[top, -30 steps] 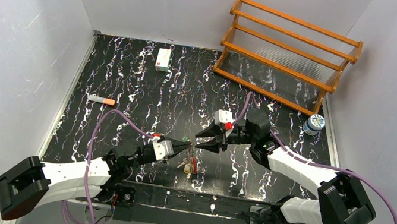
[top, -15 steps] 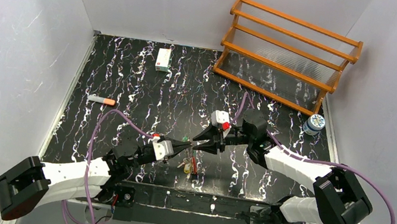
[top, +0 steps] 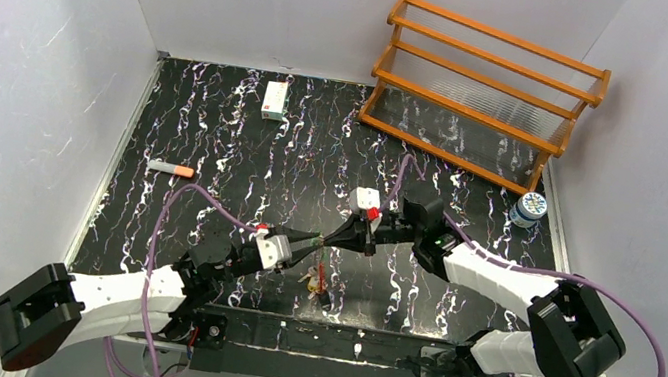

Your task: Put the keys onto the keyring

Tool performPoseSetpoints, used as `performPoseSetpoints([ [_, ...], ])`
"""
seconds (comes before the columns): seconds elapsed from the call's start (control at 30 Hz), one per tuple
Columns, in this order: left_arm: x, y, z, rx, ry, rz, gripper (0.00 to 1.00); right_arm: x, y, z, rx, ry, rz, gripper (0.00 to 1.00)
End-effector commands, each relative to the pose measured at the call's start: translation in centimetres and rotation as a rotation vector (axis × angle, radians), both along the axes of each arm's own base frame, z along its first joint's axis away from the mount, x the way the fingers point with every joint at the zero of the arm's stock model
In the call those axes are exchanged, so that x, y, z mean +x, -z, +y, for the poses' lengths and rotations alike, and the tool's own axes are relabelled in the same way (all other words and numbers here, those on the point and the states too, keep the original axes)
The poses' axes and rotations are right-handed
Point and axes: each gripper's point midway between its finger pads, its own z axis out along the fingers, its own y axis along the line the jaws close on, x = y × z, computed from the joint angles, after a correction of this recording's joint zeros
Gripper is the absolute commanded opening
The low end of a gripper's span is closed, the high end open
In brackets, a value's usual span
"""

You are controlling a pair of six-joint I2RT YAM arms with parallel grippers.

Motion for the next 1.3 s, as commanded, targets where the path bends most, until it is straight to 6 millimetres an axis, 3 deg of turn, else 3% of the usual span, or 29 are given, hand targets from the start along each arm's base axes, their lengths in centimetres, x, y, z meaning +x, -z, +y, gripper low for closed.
performPoseSetpoints([
  [0.0,0.7,-2.5,0.5,-0.066,-0.051,-0.068,0.3,1.4,-1.8,0.0,-0.017,0.052,-0.09,0.01],
  [0.27,1.8,-1.6,0.9,0.056,-0.099,-0.083,0.33,2.9,-0.3,-0.8,-0.24,0.121,-0.086,0.01],
  [0.6,2.0,-0.5,0.5,0.203,-0.073,-0.084,0.33,2.5,1.7,-0.6,-0.442,0.114,-0.158,0.01],
  [0.83,1.3,0.2,-0.6,0.246,0.009,-0.072,0.26,2.1,1.2,0.2,-0.418,0.093,-0.172,0.01],
  [1.13,1.1,1.4,-1.4,0.278,0.048,-0.037,0.28,1.8,0.6,0.8,-0.387,0.086,-0.175,0.01],
  [1.27,1.4,1.8,-1.4,0.291,0.037,-0.024,0.21,1.4,0.1,1.0,-0.362,0.07,-0.176,0.01],
])
